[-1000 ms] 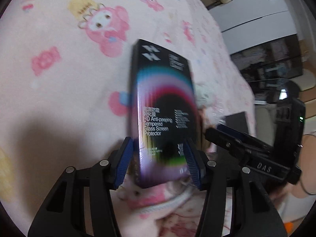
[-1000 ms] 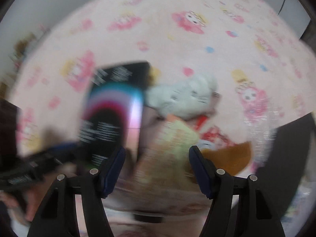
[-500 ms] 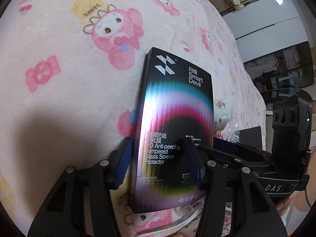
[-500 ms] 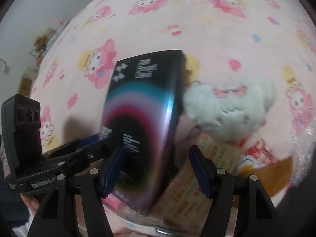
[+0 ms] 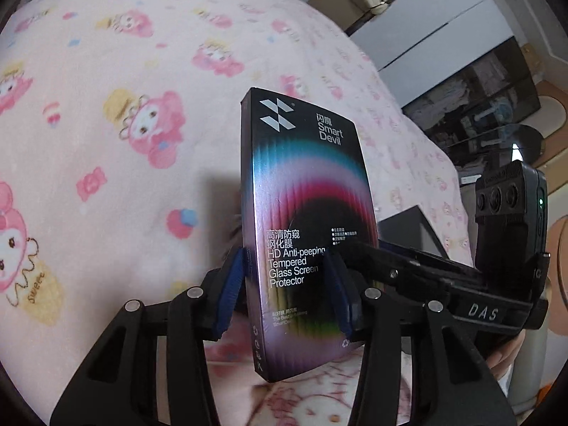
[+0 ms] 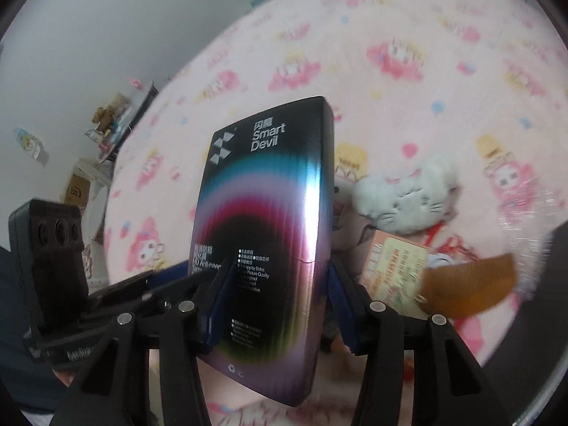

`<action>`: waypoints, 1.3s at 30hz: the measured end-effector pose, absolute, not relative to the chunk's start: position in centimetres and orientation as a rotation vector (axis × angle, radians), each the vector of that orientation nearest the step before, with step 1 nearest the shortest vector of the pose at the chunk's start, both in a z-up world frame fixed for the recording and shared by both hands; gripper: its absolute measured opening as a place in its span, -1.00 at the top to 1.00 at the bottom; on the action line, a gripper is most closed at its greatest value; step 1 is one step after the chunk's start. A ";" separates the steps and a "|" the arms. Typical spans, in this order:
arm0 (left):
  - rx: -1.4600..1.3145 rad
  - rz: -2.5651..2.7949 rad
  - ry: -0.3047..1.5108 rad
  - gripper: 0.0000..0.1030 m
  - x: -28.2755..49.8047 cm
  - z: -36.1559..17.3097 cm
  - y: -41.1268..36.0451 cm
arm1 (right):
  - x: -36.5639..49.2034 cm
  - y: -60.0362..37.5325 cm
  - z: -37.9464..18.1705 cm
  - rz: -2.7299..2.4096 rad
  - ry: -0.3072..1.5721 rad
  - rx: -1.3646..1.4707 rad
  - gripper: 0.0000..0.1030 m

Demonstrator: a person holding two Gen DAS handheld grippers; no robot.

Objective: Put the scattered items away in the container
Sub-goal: 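Grasp the black Smart Devil screen-protector box with both grippers and lift, then carry the Smart Devil box with both grippers over the black box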

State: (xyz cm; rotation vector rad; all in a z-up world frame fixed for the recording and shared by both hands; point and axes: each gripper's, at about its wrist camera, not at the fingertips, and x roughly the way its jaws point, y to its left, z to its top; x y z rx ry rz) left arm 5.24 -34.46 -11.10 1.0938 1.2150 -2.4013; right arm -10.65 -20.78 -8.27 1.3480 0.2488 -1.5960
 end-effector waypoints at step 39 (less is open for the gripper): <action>1.635 -2.670 0.952 0.04 -14.6 -9.9 -3.1 | -19.8 12.0 -8.7 -2.006 -0.162 1.427 0.08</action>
